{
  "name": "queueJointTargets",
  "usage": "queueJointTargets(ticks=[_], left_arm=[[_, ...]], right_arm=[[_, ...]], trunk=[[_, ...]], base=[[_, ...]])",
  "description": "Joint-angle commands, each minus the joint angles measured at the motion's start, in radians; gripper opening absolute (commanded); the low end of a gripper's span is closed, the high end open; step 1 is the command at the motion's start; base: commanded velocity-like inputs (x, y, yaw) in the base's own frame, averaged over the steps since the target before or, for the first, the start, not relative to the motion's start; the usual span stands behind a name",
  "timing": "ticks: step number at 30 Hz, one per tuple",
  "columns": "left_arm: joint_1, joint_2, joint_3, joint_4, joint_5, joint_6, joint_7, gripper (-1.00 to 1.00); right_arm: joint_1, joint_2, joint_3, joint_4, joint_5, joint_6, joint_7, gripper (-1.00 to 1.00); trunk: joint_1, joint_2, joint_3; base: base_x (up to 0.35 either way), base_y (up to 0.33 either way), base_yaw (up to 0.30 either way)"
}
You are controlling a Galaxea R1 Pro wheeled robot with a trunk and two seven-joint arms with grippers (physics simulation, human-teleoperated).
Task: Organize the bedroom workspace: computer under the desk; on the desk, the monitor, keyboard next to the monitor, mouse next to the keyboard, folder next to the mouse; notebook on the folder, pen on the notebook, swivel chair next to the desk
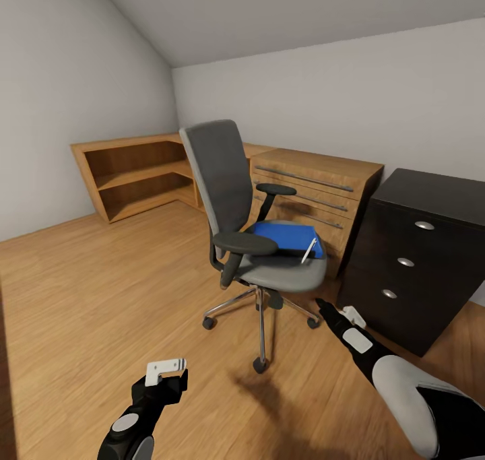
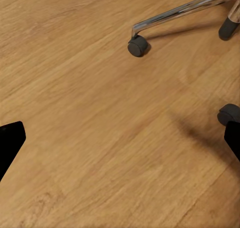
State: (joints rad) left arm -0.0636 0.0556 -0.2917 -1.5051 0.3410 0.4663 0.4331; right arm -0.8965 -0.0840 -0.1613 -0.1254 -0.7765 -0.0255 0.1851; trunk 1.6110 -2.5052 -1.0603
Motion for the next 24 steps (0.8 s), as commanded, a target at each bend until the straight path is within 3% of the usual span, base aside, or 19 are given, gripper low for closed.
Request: queueJointTargets(ticks=[1, 10, 19, 24], left_arm=[[-0.001, 0.001, -0.003, -0.001, 0.010, 0.002, 0.010, 1.00], [-0.001, 0.001, -0.004, -0.001, 0.010, 0.002, 0.010, 1.00], [-0.001, 0.000, -0.004, 0.000, 0.012, 0.002, 0.010, 1.00], [-0.001, 0.000, -0.005, 0.001, 0.012, 0.002, 0.010, 1.00]], right_arm=[[-0.001, -0.001, -0.008, 0.002, 0.000, -0.002, 0.006, 1.00], [-0.001, -0.022, -0.010, -0.016, 0.000, -0.002, 0.005, 1.00], [-0.001, -0.025, -0.012, -0.035, 0.000, -0.002, -0.001, 1.00], [-0.001, -0.023, -0.012, -0.066, 0.001, -0.003, -0.084, 1.00]], trunk=[[0.000, 0.000, -0.001], [0.000, 0.000, -0.001], [0.000, 0.000, -0.001], [0.000, 0.000, -0.001]], base=[[0.000, 0.000, 0.000], [0.000, 0.000, 0.000], [0.000, 0.000, 0.000], [0.000, 0.000, 0.000]])
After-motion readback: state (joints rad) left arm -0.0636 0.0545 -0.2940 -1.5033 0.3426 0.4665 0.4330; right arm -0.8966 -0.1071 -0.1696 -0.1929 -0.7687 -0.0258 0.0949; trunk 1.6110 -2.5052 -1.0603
